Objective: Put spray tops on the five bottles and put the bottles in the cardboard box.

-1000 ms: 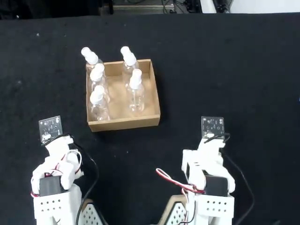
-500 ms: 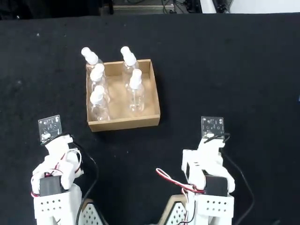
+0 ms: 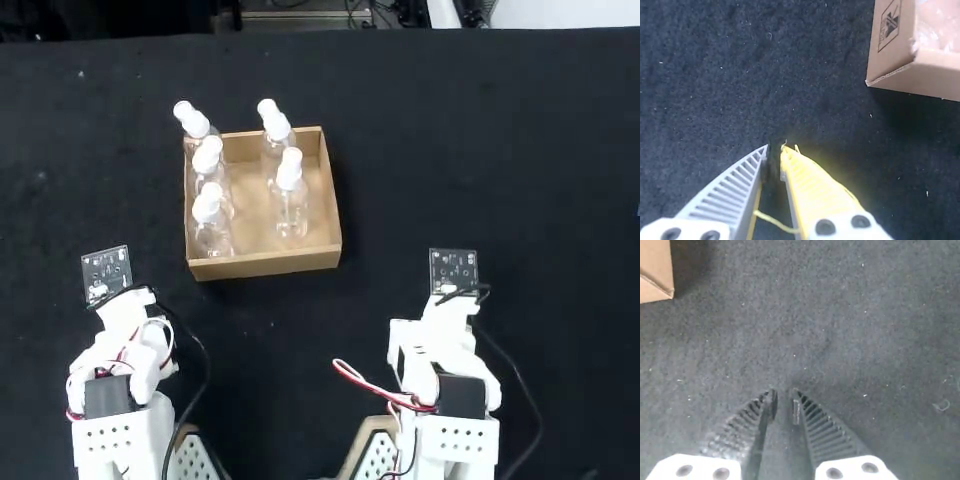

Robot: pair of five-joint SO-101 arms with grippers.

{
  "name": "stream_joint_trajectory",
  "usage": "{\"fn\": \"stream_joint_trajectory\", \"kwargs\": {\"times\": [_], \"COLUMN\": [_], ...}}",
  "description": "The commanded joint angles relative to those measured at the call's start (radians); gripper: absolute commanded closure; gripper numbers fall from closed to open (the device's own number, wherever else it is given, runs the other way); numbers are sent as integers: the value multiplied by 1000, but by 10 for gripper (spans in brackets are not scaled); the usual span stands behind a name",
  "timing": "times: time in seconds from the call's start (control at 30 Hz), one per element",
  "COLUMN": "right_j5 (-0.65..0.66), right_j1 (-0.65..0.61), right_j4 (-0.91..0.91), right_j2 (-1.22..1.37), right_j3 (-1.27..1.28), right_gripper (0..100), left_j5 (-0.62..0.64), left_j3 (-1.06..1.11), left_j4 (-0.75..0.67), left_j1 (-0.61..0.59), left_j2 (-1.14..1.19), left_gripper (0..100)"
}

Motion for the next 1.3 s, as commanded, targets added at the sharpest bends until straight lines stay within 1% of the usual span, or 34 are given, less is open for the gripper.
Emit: {"fn": "stream_joint_trajectory", "kwargs": {"times": [0.0, 0.6, 0.7, 0.8, 0.87, 0.93, 1.1, 1.27], "right_j5": [8, 8, 8, 8, 8, 8, 8, 8], "right_j1": [-6, -6, -6, -6, -6, -6, -6, -6], "right_j4": [9, 9, 9, 9, 9, 9, 9, 9], "right_j2": [-101, -101, -101, -101, -101, -101, -101, -101], "right_j3": [-8, -8, -8, -8, -8, -8, -8, -8], "right_gripper": [987, 987, 987, 987, 987, 987, 987, 987], "left_j5": [-5, -5, -5, -5, -5, -5, -3, -3], "left_j3": [22, 22, 22, 22, 22, 22, 22, 22], "left_j4": [-20, -20, -20, -20, -20, -20, -20, -20], "left_j1": [2, 2, 39, 133, 159, 136, 30, 21], "left_j2": [-11, -18, -20, -20, -29, -31, -31, -31], "left_gripper": [970, 970, 970, 970, 970, 970, 970, 970]}}
